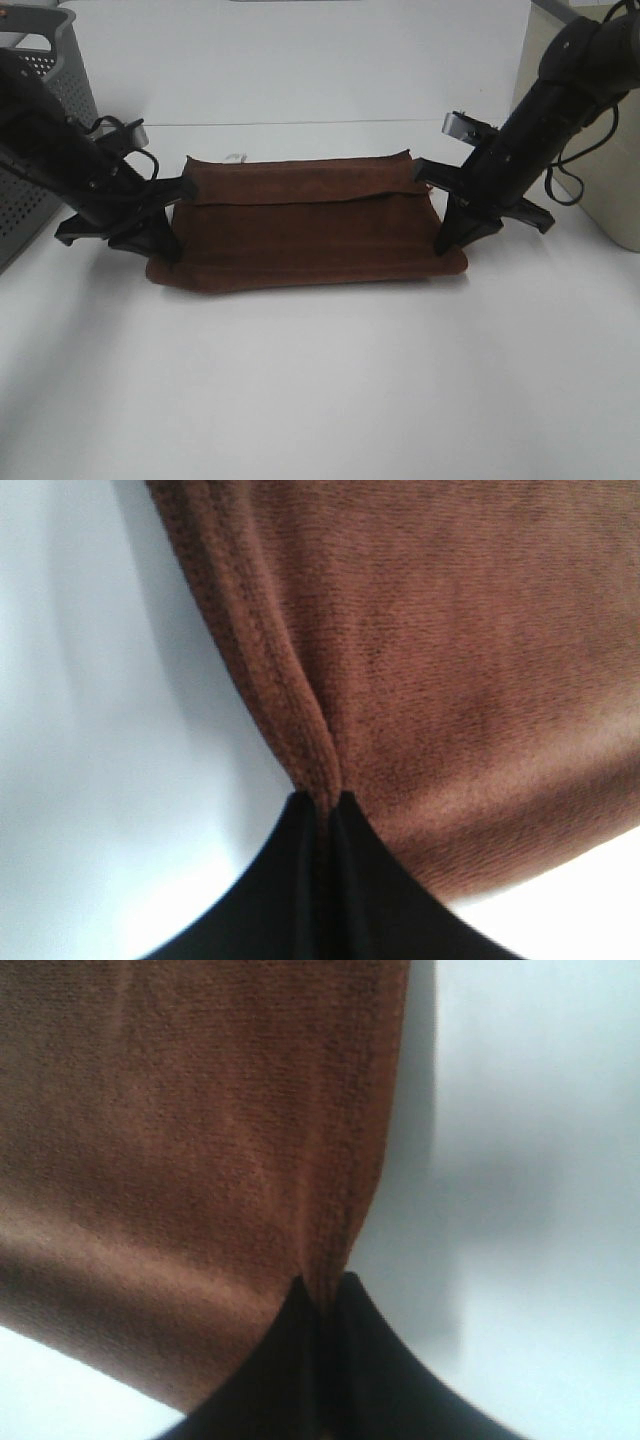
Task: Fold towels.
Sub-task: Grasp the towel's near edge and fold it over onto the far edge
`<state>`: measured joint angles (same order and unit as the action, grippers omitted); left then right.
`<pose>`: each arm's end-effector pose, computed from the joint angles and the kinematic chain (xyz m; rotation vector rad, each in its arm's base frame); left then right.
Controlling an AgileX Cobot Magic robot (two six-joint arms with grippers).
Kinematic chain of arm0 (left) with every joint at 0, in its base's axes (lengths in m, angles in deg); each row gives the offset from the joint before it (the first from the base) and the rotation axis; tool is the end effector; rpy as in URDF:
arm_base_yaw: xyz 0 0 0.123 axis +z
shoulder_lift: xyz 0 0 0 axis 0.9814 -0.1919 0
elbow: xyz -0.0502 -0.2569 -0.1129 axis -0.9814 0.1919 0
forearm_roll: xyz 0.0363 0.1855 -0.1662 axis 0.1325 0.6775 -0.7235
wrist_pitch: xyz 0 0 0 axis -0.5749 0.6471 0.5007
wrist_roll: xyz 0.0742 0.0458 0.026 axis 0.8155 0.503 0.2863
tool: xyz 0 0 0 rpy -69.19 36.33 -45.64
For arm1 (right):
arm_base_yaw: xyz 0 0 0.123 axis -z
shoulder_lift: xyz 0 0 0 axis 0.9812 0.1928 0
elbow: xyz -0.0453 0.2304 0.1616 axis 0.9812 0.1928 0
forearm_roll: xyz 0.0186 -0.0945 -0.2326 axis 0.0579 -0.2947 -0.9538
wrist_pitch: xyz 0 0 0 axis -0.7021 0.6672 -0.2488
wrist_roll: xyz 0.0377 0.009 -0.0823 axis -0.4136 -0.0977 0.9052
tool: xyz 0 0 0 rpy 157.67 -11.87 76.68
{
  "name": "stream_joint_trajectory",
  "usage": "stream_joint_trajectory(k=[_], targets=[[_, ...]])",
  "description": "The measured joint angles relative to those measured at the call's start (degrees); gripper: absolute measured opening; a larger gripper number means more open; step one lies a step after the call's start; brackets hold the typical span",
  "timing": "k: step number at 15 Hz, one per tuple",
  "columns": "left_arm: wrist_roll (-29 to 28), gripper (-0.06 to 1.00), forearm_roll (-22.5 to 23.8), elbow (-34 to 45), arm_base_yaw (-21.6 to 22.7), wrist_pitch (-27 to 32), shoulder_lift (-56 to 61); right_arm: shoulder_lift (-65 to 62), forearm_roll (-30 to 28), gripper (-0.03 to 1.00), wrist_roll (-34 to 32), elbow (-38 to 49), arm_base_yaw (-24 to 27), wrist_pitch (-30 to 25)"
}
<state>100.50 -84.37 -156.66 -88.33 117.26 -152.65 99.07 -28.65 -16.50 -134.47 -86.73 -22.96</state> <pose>0.3881 -0.1016 0.1099 -0.0251 2.9287 -0.6720 0.4047 0.0898 0.1111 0.0019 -3.0723 -0.5919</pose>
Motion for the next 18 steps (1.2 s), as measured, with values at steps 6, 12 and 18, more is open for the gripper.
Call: stream_joint_trajectory(k=[6, 12, 18], targets=[[1.7, 0.01, -0.2, 17.5, -0.2, -3.7, 8.7, -10.8, 5.9, 0.00, 5.7, 20.9, -0.5, 6.8], [-1.4, 0.01, -0.6, 9.7, -0.2, -3.7, 10.5, -12.9, 6.0, 0.00, 6.6, 12.9, -0.5, 7.7], [-9.4, 0.01, 2.7, -6.1, 0.0, -5.2, 2.7, -3.4, 5.7, 0.00, 6.6, -2.8, -0.5, 6.7]])
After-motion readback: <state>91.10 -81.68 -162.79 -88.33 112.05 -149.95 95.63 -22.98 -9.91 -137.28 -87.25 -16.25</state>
